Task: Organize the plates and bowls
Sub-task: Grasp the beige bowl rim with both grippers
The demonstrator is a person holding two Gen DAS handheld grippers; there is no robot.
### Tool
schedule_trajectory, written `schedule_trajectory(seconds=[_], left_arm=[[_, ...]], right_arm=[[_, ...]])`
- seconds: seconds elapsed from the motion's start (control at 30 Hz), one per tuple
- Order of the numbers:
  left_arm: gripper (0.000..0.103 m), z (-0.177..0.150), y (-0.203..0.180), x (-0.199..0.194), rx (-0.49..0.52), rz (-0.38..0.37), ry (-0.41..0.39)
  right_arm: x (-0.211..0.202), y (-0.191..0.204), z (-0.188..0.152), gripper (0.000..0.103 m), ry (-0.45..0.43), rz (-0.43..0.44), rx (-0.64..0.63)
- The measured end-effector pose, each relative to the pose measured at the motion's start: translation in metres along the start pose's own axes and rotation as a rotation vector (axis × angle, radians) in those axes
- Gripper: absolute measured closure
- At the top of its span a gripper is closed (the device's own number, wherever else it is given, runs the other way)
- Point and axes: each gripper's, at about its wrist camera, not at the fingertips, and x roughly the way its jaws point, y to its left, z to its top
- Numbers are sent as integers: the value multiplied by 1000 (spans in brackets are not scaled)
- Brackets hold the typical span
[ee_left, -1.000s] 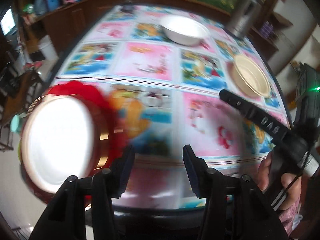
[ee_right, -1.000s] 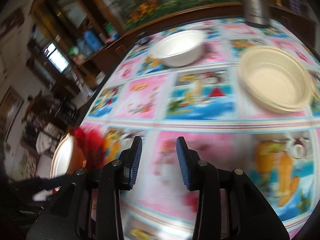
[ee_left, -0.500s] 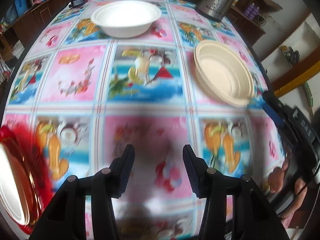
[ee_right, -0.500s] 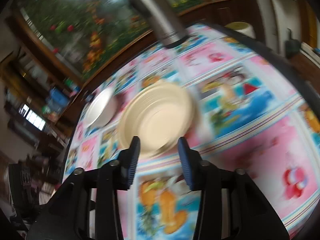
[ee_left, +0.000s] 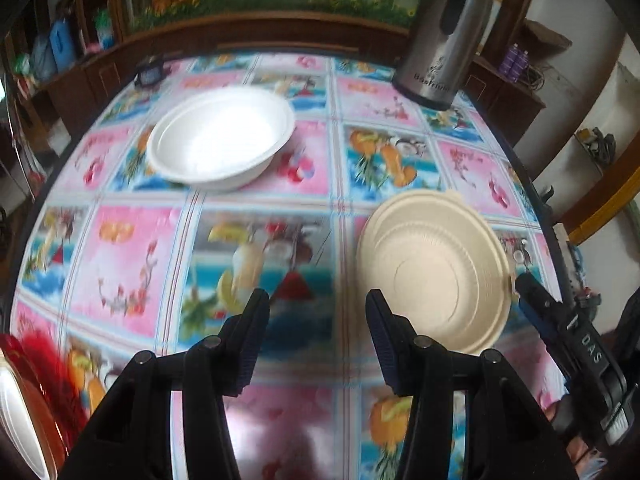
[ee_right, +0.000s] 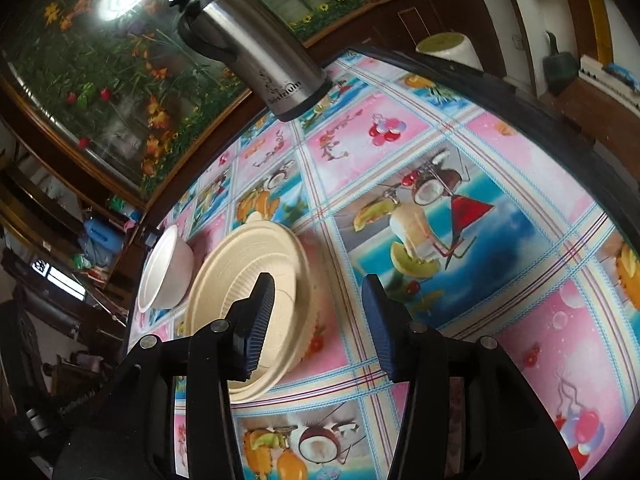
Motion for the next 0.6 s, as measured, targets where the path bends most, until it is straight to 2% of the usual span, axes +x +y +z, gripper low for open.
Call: schedule_trajectory(seconds=[0.23, 0.5, 0.6], left_arm=[[53, 13, -15, 9, 10, 4, -51], [52, 17, -20, 11, 20, 17, -134], [52, 17, -19, 13, 26, 2, -140]], right_arm=[[-7, -5, 4, 58, -53, -5, 6], [2, -1, 3, 58, -25, 0, -5], [6, 0, 2, 58, -10, -4, -11]])
